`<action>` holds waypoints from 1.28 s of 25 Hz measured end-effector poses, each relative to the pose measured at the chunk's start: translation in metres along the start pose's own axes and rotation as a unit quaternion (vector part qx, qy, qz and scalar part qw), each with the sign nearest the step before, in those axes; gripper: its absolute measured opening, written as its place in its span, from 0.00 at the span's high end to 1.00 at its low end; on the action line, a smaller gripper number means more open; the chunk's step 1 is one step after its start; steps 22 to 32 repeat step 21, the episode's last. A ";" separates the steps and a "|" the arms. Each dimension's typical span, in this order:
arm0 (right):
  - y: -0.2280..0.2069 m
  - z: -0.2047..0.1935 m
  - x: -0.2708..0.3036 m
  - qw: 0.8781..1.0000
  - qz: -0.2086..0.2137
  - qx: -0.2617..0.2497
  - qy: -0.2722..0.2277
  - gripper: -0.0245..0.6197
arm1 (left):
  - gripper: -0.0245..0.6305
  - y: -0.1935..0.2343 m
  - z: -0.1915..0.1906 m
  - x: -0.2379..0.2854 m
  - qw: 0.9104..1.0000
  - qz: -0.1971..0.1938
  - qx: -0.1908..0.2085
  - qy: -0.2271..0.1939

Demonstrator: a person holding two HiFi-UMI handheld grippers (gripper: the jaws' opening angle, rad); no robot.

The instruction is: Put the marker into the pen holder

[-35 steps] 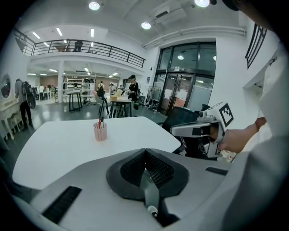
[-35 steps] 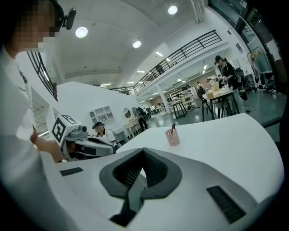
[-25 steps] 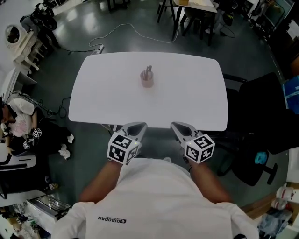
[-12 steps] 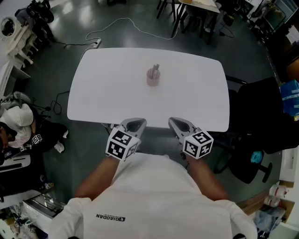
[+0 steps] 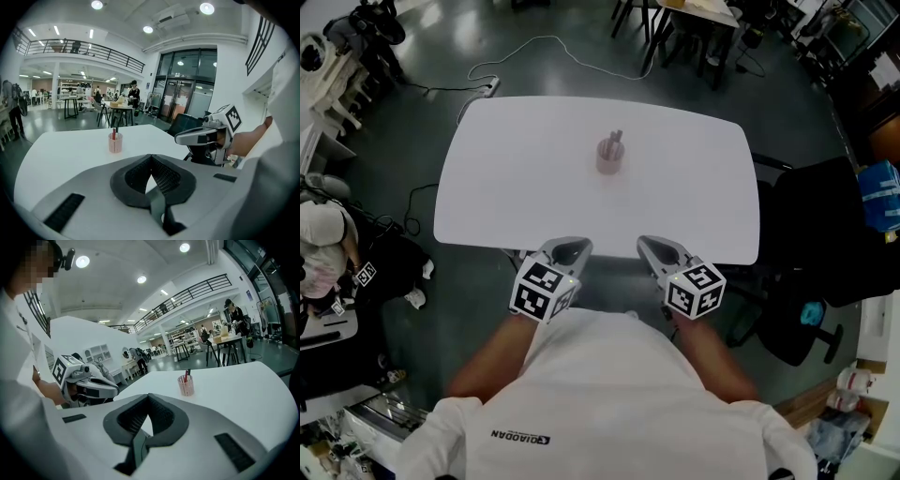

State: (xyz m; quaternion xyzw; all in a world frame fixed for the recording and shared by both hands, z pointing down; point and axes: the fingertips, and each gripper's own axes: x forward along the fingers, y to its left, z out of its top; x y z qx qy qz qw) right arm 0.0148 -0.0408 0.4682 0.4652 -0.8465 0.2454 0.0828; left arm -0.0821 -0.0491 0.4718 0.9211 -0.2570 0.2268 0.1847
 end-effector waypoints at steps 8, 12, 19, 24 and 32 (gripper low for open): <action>0.000 -0.002 0.004 1.000 -0.003 0.005 0.002 0.93 | 0.92 0.012 0.004 -0.003 1.000 0.006 -0.001 -0.003; -0.002 -0.002 0.004 1.000 -0.003 0.006 0.000 0.93 | 0.92 0.011 0.003 -0.001 1.000 0.008 -0.002 -0.004; -0.002 -0.003 0.005 1.000 -0.004 0.005 0.003 0.93 | 0.92 0.009 0.001 0.000 1.000 0.004 -0.004 -0.003; -0.003 -0.002 0.006 1.000 -0.004 0.006 0.002 0.93 | 0.92 0.008 0.003 0.000 1.000 0.004 -0.005 -0.004; -0.003 -0.002 0.006 1.000 -0.004 0.006 0.002 0.93 | 0.92 0.008 0.003 0.000 1.000 0.004 -0.005 -0.004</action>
